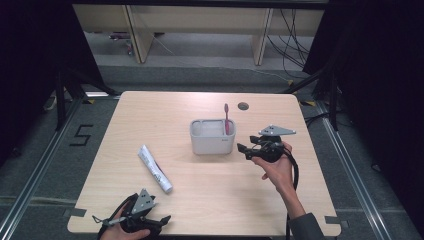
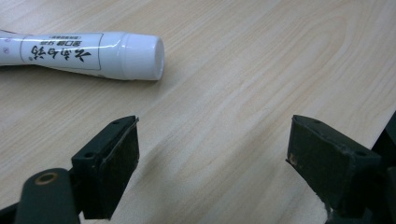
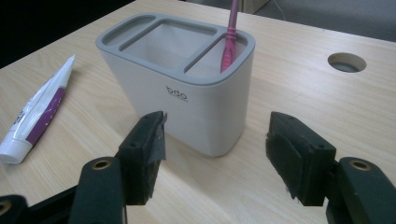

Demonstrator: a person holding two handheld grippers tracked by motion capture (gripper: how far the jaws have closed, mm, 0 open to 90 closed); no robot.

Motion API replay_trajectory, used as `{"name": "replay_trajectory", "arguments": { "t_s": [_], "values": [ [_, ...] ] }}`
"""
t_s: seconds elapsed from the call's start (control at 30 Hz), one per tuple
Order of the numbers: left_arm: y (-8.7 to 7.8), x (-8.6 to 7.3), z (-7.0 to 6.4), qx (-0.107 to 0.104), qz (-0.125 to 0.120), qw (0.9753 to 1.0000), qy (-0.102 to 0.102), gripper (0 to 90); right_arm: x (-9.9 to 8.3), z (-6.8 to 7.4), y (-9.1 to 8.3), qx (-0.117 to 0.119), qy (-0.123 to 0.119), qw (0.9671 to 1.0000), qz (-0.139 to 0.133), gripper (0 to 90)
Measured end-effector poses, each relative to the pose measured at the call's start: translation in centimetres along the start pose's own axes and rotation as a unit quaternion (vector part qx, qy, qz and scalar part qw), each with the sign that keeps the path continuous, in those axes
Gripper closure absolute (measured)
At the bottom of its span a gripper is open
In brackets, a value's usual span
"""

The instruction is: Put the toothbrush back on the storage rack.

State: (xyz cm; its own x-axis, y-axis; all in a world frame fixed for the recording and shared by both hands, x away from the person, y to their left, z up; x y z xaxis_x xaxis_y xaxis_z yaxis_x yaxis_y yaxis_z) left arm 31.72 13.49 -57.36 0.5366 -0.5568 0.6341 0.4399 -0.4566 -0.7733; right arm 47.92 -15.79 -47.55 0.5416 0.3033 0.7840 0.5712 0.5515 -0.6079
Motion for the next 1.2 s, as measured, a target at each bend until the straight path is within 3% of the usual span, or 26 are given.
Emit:
{"name": "replay_trajectory", "arguments": {
  "t_s": [0.1, 0.17, 0.2, 0.23, 0.27, 0.3, 0.33, 0.37, 0.43, 0.47, 0.53, 0.63, 0.7, 0.83, 0.97, 1.0, 1.17, 1.2],
  "values": [
    [0.0, 0.0, 0.0, 0.0, -0.001, 1.0, 0.001, 16.2, -0.3, 0.1, -0.1, -0.004, 0.001, 1.0, 0.004, 38.0],
    [0.0, 0.0, 0.1, -0.001, 0.004, 0.9999, 0.012, 16.2, -0.5, 0.1, -0.1, -0.006, -0.006, 1.0, 0.005, 37.5],
    [0.0, 0.0, 0.3, 0.003, 0.003, 0.9999, 0.011, 16.2, -0.6, 0.4, -0.1, -0.003, 0.005, 1.0, 0.004, 37.1],
    [0.1, 0.1, 0.2, 0.002, 0.001, 1.0, 0.006, 16.2, -0.7, 0.5, -0.1, 0.01, 0.0, 0.9999, 0.013, 37.1],
    [0.0, 0.0, 0.3, 0.0, 0.005, 1.0, 0.008, 16.1, -0.7, 0.3, -0.2, -0.002, -0.007, 0.9999, 0.01, 37.1],
    [0.0, 0.0, 0.4, 0.005, 0.01, 0.9999, 0.013, 16.2, -0.8, 0.7, -0.2, 0.008, 0.008, 0.9999, 0.007, 37.0],
    [0.1, 0.1, 0.2, 0.001, 0.002, 1.0, 0.005, 16.1, -0.9, 0.7, -0.1, 0.009, 0.0, 0.9999, 0.01, 37.0],
    [0.0, 0.1, 0.2, 0.0, 0.006, 0.9999, 0.01, 16.1, -1.1, 0.4, -0.2, 0.0, -0.013, 0.9998, 0.012, 36.9],
    [0.1, 0.2, 0.2, 0.002, 0.003, 1.0, 0.006, 16.1, -1.4, 0.8, 0.0, 0.004, 0.003, 0.9999, 0.014, 36.6],
    [0.1, 0.2, 0.2, 0.002, 0.003, 1.0, 0.006, 16.2, -1.5, 0.5, 0.0, -0.002, -0.011, 0.9998, 0.015, 36.5],
    [0.2, 0.1, 0.4, 0.004, 0.008, 0.9999, 0.01, 16.1, -2.1, 1.0, 0.1, 0.014, 0.004, 0.9995, 0.028, 35.5],
    [0.2, 0.1, 0.3, 0.002, 0.011, 0.9998, 0.014, 16.1, -2.3, 0.5, 0.0, -0.006, -0.011, 0.9996, 0.027, 34.7],
    [0.2, 0.1, 0.2, 0.002, 0.009, 0.9999, 0.01, 16.1, -2.6, 0.8, 0.1, 0.003, 0.0, 0.9997, 0.025, 33.4],
    [0.2, 0.1, 0.4, 0.005, 0.006, 1.0, 0.002, 16.1, -3.0, 0.8, -0.2, 0.005, -0.003, 0.9997, 0.025, 30.3],
    [0.2, 0.2, 0.4, 0.002, 0.002, 1.0, -0.002, 16.1, -3.8, 0.9, -0.4, -0.003, 0.003, 0.9995, 0.032, 27.0],
    [0.1, -0.1, 0.6, 0.004, 0.016, 0.9997, 0.015, 16.1, -4.0, 1.1, -0.4, 0.006, 0.01, 0.9992, 0.038, 26.9],
    [0.1, 0.2, 0.4, 0.001, 0.005, 1.0, -0.001, 16.1, -5.1, 1.2, -0.3, -0.007, -0.008, 0.9989, 0.046, 24.4],
    [0.0, 0.1, 0.5, 0.002, 0.008, 1.0, 0.005, 16.1, -5.3, 1.3, -0.3, -0.005, -0.008, 0.9986, 0.051, 24.4]
  ]
}}
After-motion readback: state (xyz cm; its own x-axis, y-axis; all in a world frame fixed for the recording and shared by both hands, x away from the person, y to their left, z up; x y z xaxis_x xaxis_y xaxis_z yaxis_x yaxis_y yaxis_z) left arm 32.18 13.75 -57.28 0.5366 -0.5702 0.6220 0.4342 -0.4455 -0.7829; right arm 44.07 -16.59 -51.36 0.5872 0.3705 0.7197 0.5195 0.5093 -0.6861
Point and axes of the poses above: each handheld gripper's, and its own axes: y roughly forward along the jaws, x roughly out of its top, z roughly to its left, the point moved 9 cm from there along y, roughly forward along the jaws, and after that the axes turned 6 degrees about z, right-handed, at the moved point
